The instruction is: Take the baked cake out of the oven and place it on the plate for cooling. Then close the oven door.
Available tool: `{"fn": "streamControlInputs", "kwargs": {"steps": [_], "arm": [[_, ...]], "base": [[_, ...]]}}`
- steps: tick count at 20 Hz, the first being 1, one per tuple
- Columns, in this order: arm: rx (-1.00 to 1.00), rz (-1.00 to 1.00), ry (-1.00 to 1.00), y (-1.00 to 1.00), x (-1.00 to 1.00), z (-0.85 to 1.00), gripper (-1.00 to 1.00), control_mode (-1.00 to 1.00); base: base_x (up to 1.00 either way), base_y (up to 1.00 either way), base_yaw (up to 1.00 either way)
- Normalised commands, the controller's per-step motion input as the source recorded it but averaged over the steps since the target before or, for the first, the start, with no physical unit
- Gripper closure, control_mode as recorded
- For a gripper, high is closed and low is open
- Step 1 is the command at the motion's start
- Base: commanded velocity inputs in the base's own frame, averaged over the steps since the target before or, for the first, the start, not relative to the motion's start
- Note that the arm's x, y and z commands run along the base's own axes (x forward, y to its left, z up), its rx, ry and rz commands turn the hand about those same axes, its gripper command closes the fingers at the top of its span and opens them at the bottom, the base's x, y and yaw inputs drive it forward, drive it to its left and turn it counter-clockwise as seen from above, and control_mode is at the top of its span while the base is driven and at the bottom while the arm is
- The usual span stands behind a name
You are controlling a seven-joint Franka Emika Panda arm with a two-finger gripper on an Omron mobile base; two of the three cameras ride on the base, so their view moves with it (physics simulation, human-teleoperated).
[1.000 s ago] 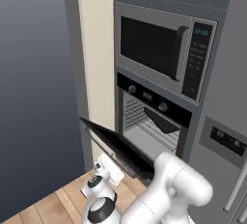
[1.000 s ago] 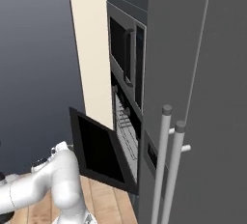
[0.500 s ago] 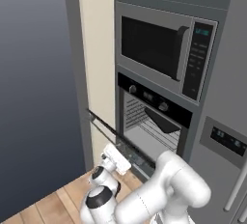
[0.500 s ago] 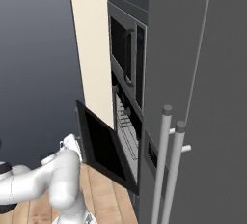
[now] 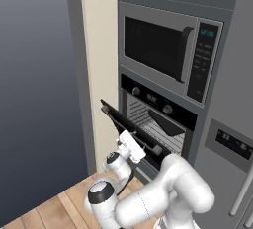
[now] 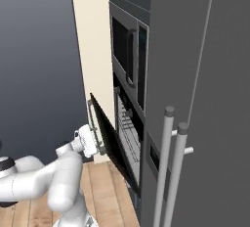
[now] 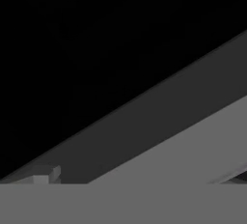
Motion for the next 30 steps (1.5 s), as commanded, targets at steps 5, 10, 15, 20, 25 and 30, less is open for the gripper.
{"fn": "streamControlInputs", "kwargs": {"steps": [5,10,15,20,25,30], "arm": [[-0.01,-0.12,-0.01,-0.51,0.75,0.00,-1.00,-1.00],[0.00,-0.09,-0.01,-0.42,0.67,0.00,-1.00,-1.00],[0.00,-0.08,-0.01,-0.33,0.62,0.00,-1.00,-1.00],[0.00,-0.06,-0.03,-0.26,0.43,0.00,-1.00,-1.00],[0.00,-0.03,-0.02,-0.37,0.44,0.00,-1.00,-1.00],[0.00,-0.02,-0.03,-0.55,0.44,0.00,-1.00,-1.00]], "base": [[0.00,0.00,0.00],[0.00,0.00,0.00],[0.00,0.00,0.00],[0.00,0.00,0.00],[0.00,0.00,0.00],[0.00,0.00,0.00]]}}
